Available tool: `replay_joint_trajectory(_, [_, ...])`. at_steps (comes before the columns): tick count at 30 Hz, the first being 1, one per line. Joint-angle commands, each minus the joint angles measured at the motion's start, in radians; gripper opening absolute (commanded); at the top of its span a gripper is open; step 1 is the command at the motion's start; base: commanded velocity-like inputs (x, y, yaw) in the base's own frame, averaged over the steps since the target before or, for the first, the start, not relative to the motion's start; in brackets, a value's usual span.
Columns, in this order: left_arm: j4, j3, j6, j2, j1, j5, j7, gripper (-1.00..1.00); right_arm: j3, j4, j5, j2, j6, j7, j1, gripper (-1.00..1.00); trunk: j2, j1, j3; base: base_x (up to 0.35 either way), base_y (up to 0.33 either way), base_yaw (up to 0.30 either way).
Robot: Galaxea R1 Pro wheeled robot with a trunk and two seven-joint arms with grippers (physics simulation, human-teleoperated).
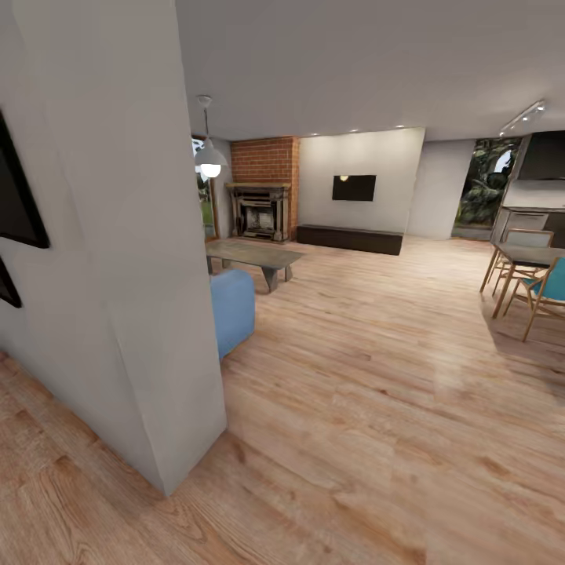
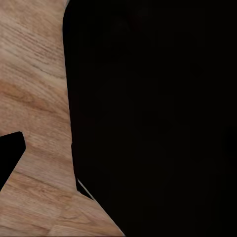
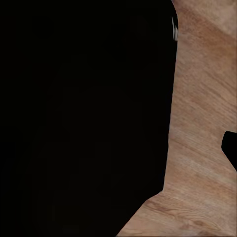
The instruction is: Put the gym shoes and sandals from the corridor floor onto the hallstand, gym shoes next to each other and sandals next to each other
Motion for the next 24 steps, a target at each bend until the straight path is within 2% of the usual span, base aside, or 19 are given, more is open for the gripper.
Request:
replay_joint_trajectory(1, [-0.006,-0.004,0.004,-0.006,0.006,-0.004,-0.002,1.0,0.0,-0.006,0.0,-0.004,0.006,-0.002,-0.006,1.0,0.0,0.0,0.0,0.0,0.0,0.0])
replay_joint_trajectory(5, [-0.028,-0.004,0.004,-0.012,0.027,-0.004,-0.002,1.0,0.0,-0.006,0.0,-0.005,0.007,-0.002,-0.012,1.0,0.0,0.0,0.0,0.0,0.0,0.0])
replay_joint_trajectory(24, [-0.029,-0.004,0.004,-0.012,0.027,-0.004,-0.002,1.0,0.0,-0.006,0.0,-0.005,0.007,-0.002,-0.012,1.0,0.0,0.0,0.0,0.0,0.0,0.0])
